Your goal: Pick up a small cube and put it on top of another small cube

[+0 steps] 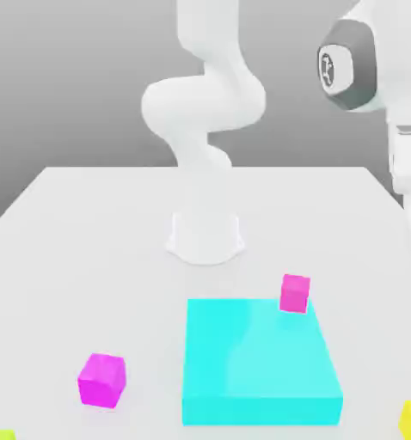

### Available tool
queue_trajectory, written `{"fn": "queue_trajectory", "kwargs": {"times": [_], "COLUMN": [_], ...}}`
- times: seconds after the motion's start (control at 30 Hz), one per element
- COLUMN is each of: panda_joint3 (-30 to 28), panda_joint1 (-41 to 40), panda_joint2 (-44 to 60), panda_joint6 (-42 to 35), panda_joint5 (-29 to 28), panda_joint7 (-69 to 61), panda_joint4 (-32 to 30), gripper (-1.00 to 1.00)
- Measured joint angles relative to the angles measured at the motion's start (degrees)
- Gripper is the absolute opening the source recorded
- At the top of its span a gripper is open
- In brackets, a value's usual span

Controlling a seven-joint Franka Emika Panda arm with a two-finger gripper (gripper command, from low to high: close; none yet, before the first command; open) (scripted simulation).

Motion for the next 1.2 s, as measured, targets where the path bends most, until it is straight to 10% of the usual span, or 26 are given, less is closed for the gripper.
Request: {"fn": "queue_trajectory", "kwargs": {"times": [0.4,0.43,0.8,1.2], "panda_joint3": [1.6,1.6,1.2,-16.3], "panda_joint1": [5.0,5.1,4.7,-9.1], "panda_joint2": [23.4,24.6,17.1,-1.2], "panda_joint6": [10.1,11.0,5.3,6.5], "panda_joint5": [-10.0,-10.1,-9.9,-9.2], "panda_joint7": [-8.5,-8.5,-8.5,-1.8], "panda_joint4": [3.7,4.0,2.0,-17.0], "gripper": [0.00,-1.00,-1.00,-1.00]}}
